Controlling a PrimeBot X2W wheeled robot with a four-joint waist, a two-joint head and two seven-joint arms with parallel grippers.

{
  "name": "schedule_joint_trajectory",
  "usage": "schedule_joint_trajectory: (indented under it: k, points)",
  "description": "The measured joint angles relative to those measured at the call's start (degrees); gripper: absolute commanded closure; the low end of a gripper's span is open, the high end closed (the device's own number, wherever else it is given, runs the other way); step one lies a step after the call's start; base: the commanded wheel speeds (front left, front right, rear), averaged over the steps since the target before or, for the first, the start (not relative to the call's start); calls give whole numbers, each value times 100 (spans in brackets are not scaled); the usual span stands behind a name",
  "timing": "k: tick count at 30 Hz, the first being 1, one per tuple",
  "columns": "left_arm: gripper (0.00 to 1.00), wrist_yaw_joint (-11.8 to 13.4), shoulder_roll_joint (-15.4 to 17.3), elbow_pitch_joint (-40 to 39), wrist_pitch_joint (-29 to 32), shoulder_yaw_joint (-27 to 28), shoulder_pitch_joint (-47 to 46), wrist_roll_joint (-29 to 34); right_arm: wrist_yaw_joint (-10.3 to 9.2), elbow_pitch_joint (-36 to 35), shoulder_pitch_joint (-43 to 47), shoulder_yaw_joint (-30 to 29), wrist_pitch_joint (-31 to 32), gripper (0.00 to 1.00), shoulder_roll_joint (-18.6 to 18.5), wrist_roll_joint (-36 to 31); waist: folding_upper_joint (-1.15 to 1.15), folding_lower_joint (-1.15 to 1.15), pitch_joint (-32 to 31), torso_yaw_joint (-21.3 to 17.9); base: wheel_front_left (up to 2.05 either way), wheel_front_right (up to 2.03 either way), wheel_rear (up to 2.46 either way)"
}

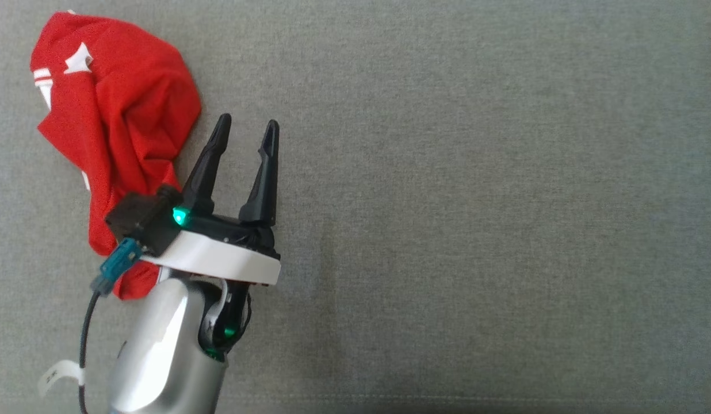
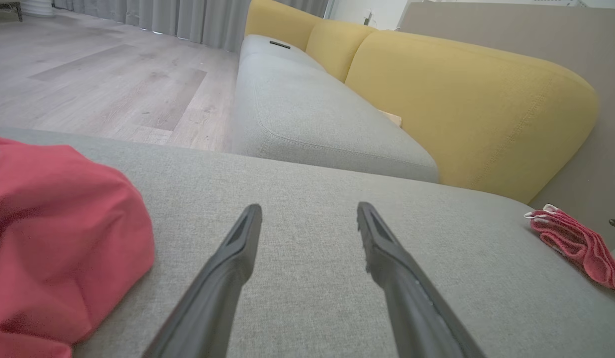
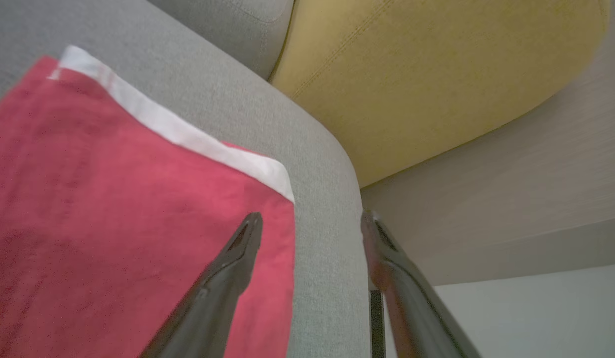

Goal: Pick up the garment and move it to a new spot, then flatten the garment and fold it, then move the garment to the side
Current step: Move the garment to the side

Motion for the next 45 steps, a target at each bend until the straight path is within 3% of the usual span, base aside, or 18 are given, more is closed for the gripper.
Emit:
schedule_joint_trajectory:
  k: [6, 13, 18, 26, 33, 45]
  points:
    - [0, 0, -1, 40, 0, 121, 16, 0, 0, -297, -41, -533, -269, 0, 636, -188, 0, 0, -283, -91, 0, 0, 0]
    - [0, 4, -2, 10, 0, 278, 195, 0, 0, -1114, 208, -880, -723, 0, 1855, 178, 0, 0, -812, -250, 0, 0, 0]
    - [0, 13, 1, -101, -1, 469, 573, 99, 0, -2111, 884, -989, -879, 0, 2875, 532, 0, 0, -1295, -389, 0, 0, 0]
    - [0, 12, 2, -244, -2, 545, 935, 198, 0, -3120, 2239, -1081, -912, 0, 3887, 686, 0, -1, -1819, -445, 0, 0, 0]
    - [0, 57, 8, -242, -2, 534, 1451, 132, 0, -3301, 3123, -993, -1257, 0, 4244, 722, 0, -1, -2184, -491, 0, 0, 0]
    - [0, 124, 18, -233, -2, 506, 1908, 123, 0, -3249, 3821, -1063, -1693, 0, 4331, 748, 0, -1, -2477, -440, 0, 0, 0]
